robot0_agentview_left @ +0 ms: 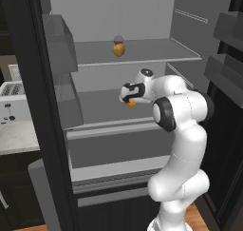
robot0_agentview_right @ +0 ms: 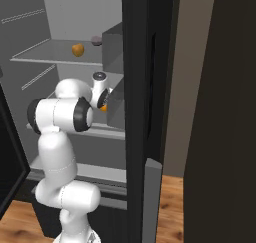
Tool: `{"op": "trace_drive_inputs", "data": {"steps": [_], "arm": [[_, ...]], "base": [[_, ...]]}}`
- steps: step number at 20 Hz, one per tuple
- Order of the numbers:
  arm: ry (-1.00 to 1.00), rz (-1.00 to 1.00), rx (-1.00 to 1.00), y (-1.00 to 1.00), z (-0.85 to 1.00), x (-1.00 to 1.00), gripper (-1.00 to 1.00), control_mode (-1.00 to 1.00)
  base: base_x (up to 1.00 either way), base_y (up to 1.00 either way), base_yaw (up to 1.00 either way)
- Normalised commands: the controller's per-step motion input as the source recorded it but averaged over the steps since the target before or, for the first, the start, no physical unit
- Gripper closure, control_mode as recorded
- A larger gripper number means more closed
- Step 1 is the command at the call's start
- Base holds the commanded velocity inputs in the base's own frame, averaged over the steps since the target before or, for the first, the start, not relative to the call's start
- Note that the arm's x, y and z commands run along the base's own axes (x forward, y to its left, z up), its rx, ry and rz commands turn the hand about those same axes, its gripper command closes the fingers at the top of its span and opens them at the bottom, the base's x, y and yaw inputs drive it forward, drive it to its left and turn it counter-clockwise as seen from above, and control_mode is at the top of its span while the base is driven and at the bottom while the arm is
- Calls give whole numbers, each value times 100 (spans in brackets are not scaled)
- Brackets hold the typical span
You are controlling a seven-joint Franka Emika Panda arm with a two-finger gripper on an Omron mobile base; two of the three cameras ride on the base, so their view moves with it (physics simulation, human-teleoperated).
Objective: Pick up the orange and apple from the fridge and place one fruit on each plate on the dining counter.
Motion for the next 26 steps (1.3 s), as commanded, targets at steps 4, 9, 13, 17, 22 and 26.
{"op": "trace_drive_inputs", "data": {"steps": [4, 9, 13, 17, 22, 26], "arm": [[0, 0, 0, 4, -19, 16, -100, -100], [0, 0, 0, 7, -39, 7, -100, -100], [2, 0, 0, 10, -66, 0, -100, -100], [8, -1, -2, 17, -89, 0, 100, -100], [18, -7, -9, 5, -100, -3, 100, -100], [19, -12, -13, 0, -100, -36, 100, -100]], "base": [[0, 0, 0], [0, 0, 0], [0, 0, 0], [0, 0, 0], [0, 0, 0], [0, 0, 0]]}}
